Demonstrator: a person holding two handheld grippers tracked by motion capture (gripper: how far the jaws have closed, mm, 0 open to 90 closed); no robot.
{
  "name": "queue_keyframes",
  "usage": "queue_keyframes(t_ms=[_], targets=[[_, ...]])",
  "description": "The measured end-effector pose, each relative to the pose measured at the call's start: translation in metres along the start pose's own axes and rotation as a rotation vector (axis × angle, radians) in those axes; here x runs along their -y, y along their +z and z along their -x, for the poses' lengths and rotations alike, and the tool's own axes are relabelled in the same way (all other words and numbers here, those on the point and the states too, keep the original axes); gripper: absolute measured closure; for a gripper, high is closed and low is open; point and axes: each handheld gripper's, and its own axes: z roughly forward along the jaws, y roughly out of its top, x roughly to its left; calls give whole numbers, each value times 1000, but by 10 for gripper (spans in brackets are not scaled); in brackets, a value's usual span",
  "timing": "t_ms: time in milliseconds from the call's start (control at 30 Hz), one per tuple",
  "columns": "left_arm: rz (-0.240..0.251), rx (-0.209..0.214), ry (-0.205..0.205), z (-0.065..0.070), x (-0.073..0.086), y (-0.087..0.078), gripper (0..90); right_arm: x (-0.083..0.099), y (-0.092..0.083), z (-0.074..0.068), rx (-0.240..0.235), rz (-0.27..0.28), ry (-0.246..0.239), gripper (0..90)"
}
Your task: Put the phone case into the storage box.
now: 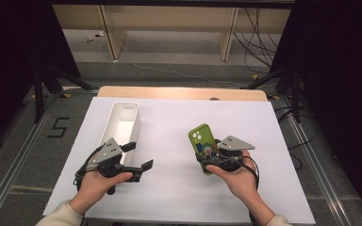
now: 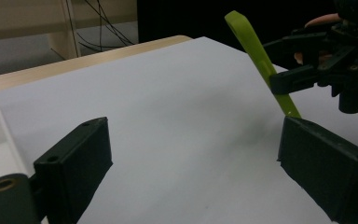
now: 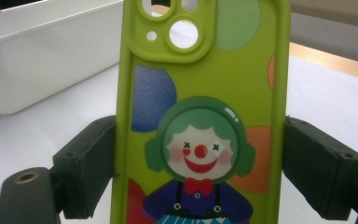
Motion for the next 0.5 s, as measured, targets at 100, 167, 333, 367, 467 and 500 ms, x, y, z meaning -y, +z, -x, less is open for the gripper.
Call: queue_keyframes(t_ms=[100,167,333,367,467,500], targets=[[5,16,-1,4,-8,8,97,0,0,0,1,2,-4,165],[6,26,-6,5,-12,14,103,0,0,0,3,11,-4,165],[3,45,-17,9,-19,28,118,0,0,-1,6,20,-4,165],[3,49,-21,9,-20,30,121,0,0,-1,6,21,-7,165],[6,54,-22,11,-22,35,129,0,0,-3,5,25,-13,165],[5,54,-22,11,-22,35,131,0,1,-3,4,31,-15,165]])
